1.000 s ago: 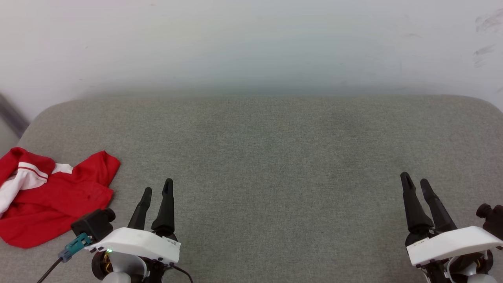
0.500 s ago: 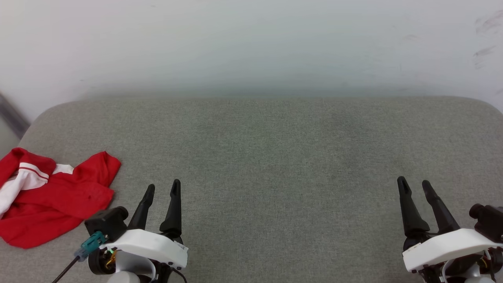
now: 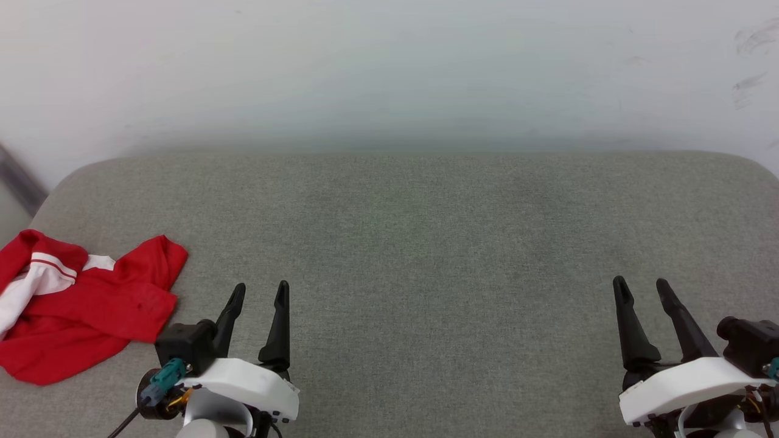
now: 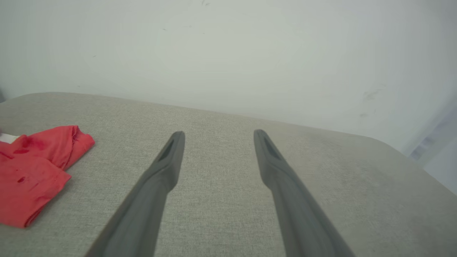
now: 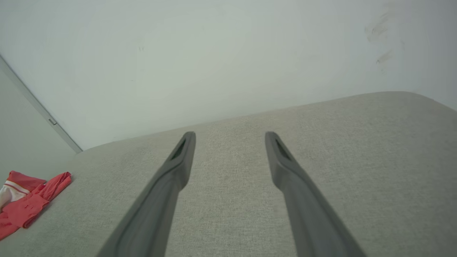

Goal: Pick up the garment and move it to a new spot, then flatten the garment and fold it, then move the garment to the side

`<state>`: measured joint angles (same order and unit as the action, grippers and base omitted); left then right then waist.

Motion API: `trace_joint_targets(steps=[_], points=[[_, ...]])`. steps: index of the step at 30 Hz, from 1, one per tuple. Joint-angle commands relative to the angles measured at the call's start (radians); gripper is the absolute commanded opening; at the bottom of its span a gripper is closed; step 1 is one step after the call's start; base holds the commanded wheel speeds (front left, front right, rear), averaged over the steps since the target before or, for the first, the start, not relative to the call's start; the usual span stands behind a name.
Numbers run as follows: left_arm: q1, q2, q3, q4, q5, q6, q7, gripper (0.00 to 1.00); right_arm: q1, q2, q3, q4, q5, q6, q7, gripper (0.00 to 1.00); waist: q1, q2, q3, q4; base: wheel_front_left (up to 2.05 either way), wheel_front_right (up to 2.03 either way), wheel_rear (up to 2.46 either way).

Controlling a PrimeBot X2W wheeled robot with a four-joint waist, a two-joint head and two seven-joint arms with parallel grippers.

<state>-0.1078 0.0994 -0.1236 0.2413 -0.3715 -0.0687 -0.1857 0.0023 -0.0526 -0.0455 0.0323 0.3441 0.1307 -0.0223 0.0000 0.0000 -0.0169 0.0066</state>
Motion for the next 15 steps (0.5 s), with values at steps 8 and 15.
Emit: trace_joint_targets(steps=[8,15], points=[[-0.021,0.007,-0.014,0.014,0.077,0.011,-0.024,1.00,0.008,0.003,-0.003,-0.014,-0.073,0.000,-0.009,1.00,0.0000,0.0000,-0.001,0.001,0.00,0.00,0.00],[-0.023,0.009,-0.017,0.032,0.124,0.023,-0.039,1.00,0.012,0.003,-0.007,-0.017,-0.114,0.000,-0.014,1.00,0.0000,0.0000,-0.004,0.003,0.00,0.00,0.00]])
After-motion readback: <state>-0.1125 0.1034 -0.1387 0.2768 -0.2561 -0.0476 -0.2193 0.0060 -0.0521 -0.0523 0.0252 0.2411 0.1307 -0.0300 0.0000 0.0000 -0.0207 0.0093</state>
